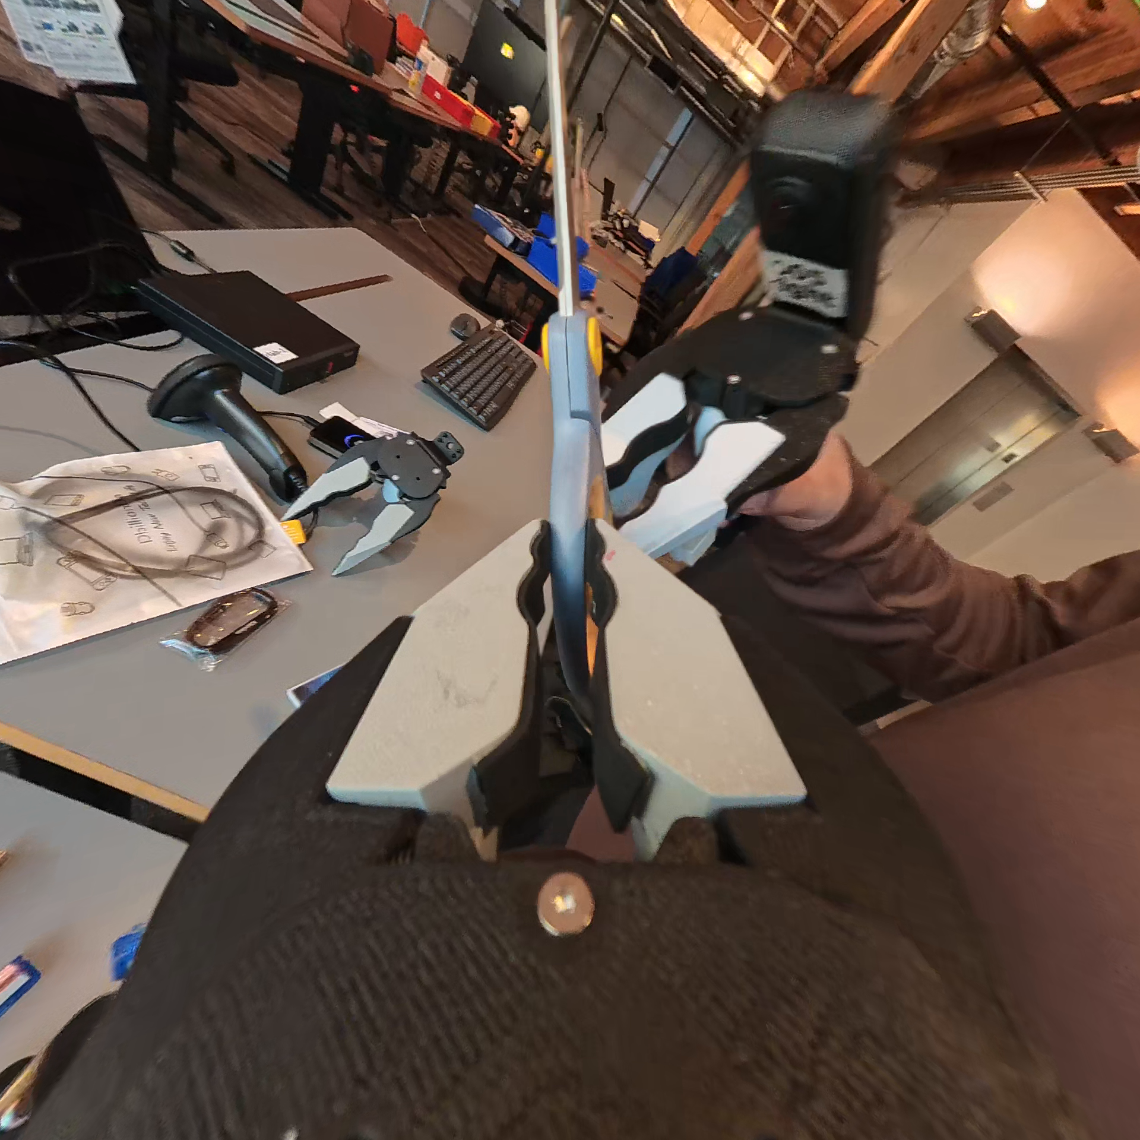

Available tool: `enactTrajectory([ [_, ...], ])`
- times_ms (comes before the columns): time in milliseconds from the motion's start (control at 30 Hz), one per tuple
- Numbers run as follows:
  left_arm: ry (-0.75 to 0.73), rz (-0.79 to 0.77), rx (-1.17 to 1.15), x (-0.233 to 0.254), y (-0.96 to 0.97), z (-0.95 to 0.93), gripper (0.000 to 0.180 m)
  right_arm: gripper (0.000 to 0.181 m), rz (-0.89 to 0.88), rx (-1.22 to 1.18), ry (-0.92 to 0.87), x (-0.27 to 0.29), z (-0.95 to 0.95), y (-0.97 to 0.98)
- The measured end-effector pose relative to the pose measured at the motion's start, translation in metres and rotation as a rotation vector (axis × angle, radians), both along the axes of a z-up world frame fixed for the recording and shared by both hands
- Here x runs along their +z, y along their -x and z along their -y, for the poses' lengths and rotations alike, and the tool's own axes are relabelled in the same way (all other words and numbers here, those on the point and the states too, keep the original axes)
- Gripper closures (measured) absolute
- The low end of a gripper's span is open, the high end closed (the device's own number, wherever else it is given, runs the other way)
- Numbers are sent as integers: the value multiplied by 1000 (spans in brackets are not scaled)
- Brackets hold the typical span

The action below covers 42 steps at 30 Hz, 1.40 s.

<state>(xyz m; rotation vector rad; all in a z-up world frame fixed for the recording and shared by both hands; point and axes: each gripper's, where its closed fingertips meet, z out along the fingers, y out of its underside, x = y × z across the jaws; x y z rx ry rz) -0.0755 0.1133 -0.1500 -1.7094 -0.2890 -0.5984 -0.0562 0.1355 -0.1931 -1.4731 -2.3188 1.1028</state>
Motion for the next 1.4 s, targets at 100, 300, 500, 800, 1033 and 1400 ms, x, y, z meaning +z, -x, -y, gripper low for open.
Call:
enactTrajectory([
  [100, 82, -195, 124, -9, 18, 3, 171, 155, -48, -54, -282, -1, -21, 5],
  [300, 161, -621, 287, 4, 45, 13, 171, 129, -120, -178, -542, 6, -51, 16],
  [500, 197, -1018, 341, 24, 50, 18, 172, 118, -144, -191, -529, 11, -42, 22],
  [800, 232, -1335, 364, 31, 49, 22, 172, 117, -192, -210, -498, 31, -40, 30],
  [1033, 108, -1488, 409, 58, 44, 34, 172, 117, -171, -204, -310, 38, -37, 30],
  [1400, -15, -1544, 432, 86, 35, 43, 172, 116, -128, 46, 415, 102, 8, 9],
])
